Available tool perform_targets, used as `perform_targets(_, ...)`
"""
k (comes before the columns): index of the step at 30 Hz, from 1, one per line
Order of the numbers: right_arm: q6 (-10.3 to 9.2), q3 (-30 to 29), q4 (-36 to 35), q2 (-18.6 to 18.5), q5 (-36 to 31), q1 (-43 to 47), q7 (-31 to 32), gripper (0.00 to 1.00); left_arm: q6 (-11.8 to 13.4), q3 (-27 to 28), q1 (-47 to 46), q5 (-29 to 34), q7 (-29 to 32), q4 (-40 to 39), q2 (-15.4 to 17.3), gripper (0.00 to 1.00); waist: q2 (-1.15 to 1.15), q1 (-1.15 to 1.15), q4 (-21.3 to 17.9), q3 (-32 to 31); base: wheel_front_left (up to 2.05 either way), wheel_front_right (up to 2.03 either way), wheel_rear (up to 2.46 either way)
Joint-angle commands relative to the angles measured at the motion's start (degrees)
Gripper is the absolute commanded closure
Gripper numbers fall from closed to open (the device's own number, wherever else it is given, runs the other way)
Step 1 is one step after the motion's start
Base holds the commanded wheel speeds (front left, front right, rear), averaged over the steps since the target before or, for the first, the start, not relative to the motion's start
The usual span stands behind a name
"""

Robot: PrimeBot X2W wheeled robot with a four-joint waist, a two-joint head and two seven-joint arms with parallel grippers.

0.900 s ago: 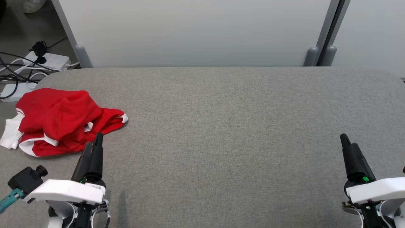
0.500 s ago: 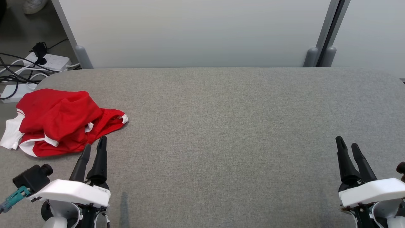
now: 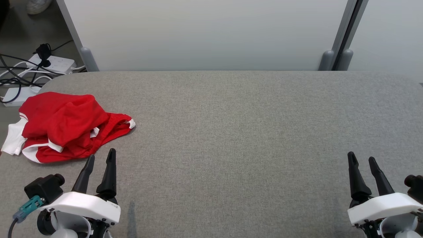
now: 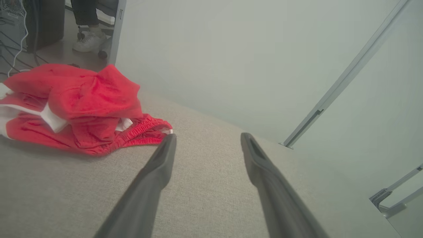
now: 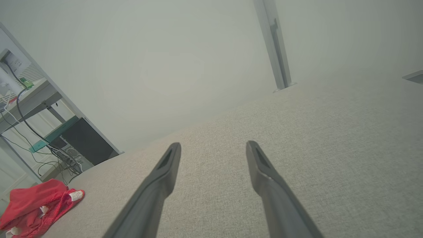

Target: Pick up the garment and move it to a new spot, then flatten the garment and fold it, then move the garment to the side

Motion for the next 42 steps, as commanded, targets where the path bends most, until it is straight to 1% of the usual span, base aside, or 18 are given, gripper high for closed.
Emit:
perform_targets(1, 0.36, 1.03, -0.91, -0.49, -2.55, -1.44, -1.10, 0.00, 0.74, 0.97, -2.44, 2.24, -0.90, -1.22, 1.92, 0.00, 0.00, 0.00, -0.04, -0.05, 0.00, 0.00, 0.00)
perform_targets(16, 0.39, 2.75, 0.84, -0.54, -12.50, -1.57, -4.04, 0.00, 2.22, -1.33, -3.28, 10.12, -3.58, 0.54, 3.53, 0.00, 0.00, 0.00, 0.02, -0.14, 0.00, 0.00, 0.00)
perform_targets(29, 0.42, 4.14, 1.69, -0.63, -17.56, -1.76, -6.20, 0.00, 3.47, -2.67, -3.79, 15.58, -5.51, 0.90, 4.79, 0.00, 0.00, 0.00, 0.05, -0.16, 0.00, 0.00, 0.00)
perform_targets(35, 0.43, 4.90, 2.23, -0.82, -19.53, -1.75, -7.01, 0.00, 3.54, -3.02, -3.83, 16.85, -5.65, 1.21, 5.03, 0.00, 0.00, 0.00, 0.21, -0.32, 0.00, 0.00, 0.00)
perform_targets(42, 0.45, 5.55, 2.80, -1.19, -21.37, -2.02, -8.06, 0.00, 4.32, -3.52, -4.08, 19.22, -5.98, 1.44, 5.65, 0.00, 0.00, 0.00, 0.43, -0.34, 0.00, 0.00, 0.00)
